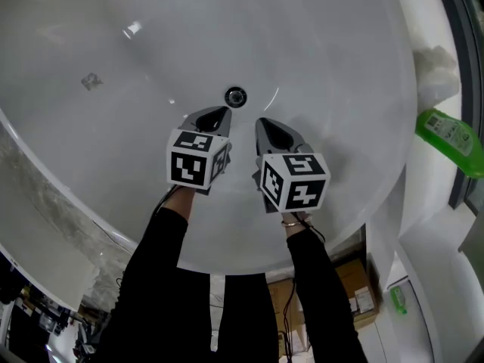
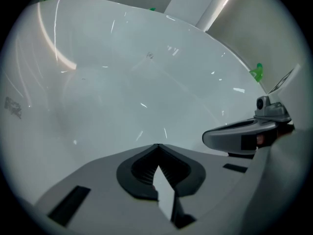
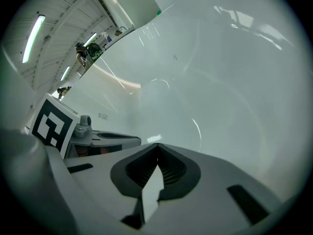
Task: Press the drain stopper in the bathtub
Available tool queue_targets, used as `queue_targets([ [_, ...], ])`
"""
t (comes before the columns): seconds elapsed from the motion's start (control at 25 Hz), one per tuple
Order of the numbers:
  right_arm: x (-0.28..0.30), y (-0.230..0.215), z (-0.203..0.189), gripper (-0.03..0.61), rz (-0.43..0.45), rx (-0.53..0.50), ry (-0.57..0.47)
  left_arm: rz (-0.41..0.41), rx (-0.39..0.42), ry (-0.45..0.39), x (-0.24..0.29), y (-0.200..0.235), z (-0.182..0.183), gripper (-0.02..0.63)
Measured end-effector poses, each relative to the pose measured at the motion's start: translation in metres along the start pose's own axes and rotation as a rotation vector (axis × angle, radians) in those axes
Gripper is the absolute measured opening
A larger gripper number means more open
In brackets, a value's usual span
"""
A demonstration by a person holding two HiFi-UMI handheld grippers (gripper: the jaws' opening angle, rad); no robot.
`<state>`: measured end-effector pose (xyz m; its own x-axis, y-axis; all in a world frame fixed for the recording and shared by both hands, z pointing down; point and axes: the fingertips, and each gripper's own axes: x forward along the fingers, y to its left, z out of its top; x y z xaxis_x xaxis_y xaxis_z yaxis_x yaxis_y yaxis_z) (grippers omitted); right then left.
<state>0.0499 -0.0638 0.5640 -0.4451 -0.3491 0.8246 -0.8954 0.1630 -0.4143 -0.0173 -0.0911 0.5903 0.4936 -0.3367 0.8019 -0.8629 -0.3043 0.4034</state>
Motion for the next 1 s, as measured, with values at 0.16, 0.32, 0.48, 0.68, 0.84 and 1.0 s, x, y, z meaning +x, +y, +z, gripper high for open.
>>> queue_targets([
  [0.16, 0.013, -0.004, -0.003, 0.002, -0.005, 0.002, 0.015, -0.003, -0.012, 0.009, 0.018, 0.007, -0.004, 0.008],
  [0.32, 0.027, -0.004, -0.009, 0.002, -0.001, 0.003, 0.034, 0.002, -0.03, 0.012, 0.033, 0.015, -0.007, 0.008],
  [0.48, 0.039, -0.002, -0.015, 0.002, 0.004, 0.015, 0.044, 0.004, -0.044, 0.023, 0.042, 0.022, -0.013, 0.008],
  [0.68, 0.048, -0.007, -0.022, 0.002, -0.001, 0.04, 0.053, 0.017, -0.065, 0.044, 0.054, 0.031, -0.024, 0.008],
  [0.84, 0.055, -0.013, -0.027, 0.002, 0.001, 0.056, 0.066, 0.024, -0.06, 0.065, 0.065, 0.033, -0.033, 0.008],
  [1.0, 0.06, -0.021, -0.03, 0.002, -0.002, 0.065, 0.079, 0.031, -0.05, 0.077, 0.077, 0.029, -0.041, 0.008],
])
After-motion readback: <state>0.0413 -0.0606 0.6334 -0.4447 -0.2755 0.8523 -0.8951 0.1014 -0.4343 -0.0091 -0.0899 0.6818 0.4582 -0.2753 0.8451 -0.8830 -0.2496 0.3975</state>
